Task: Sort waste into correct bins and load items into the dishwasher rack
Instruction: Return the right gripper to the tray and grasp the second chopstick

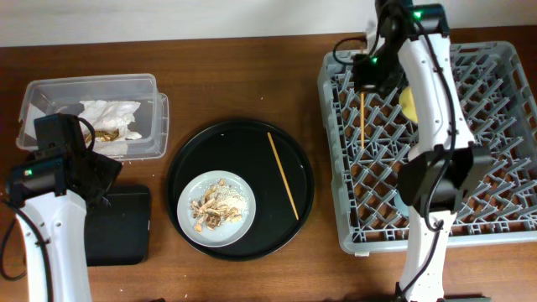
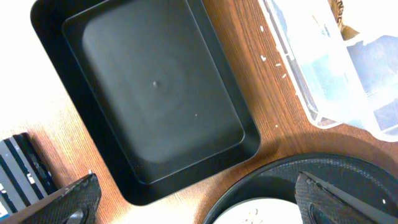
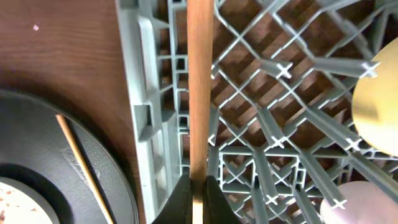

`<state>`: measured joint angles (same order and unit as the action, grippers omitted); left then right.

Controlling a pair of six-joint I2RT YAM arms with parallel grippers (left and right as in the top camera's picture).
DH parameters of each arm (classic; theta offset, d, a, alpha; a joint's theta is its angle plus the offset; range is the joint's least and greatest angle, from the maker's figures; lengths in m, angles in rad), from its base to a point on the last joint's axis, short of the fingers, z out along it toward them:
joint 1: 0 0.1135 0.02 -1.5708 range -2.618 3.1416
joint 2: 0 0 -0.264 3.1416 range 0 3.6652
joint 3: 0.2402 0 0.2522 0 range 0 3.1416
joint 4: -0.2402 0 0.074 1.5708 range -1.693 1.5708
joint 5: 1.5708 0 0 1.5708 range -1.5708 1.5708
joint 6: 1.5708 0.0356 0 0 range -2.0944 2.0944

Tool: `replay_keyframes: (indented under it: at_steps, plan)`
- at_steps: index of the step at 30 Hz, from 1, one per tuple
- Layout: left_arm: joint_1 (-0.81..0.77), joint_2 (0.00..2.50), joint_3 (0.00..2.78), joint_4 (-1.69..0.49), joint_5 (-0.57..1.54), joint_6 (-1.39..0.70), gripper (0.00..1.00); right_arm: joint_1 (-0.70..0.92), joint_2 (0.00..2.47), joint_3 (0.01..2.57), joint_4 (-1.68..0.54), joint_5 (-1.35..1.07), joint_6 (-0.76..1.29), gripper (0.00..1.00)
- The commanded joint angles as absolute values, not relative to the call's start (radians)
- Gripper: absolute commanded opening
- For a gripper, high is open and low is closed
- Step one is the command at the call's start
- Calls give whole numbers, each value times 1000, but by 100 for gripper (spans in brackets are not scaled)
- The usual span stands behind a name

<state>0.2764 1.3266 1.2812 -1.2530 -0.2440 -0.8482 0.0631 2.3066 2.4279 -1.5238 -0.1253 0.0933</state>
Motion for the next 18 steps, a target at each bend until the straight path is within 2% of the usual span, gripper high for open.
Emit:
replay_keyframes:
  at_steps: [1,4,6,8,11,14,17,18]
  plan:
    - [279,1322,1285,-1254,-251,-836,99,78,2300,2366,-1510,-131,82,5]
    - [279,1322,1285,-1254,-251,-836,99,108,2300,2360,-1513,-131,82,8]
    - [279,1322,1285,-1254,-251,-836,99,132,2300,2360,-1514,-128,82,39]
    - [279,1322,1285,-1254,-251,-836,99,138,2299,2362,-1536,-127,95,63]
    - [279,1322,1285,-1254,-251,-836,99,139,2273,2373,-1623,-138,113,68]
    - [279,1322,1285,-1254,-251,-836,99,187,2212,2379,-1669,-279,112,67]
    - [279,1322,1285,-1254,-251,-836,99,320,2214,2368,-1679,-260,113,59]
    - [279,1322,1285,-1254,-251,-836,99,393,2215,2349,-1652,-167,161,58]
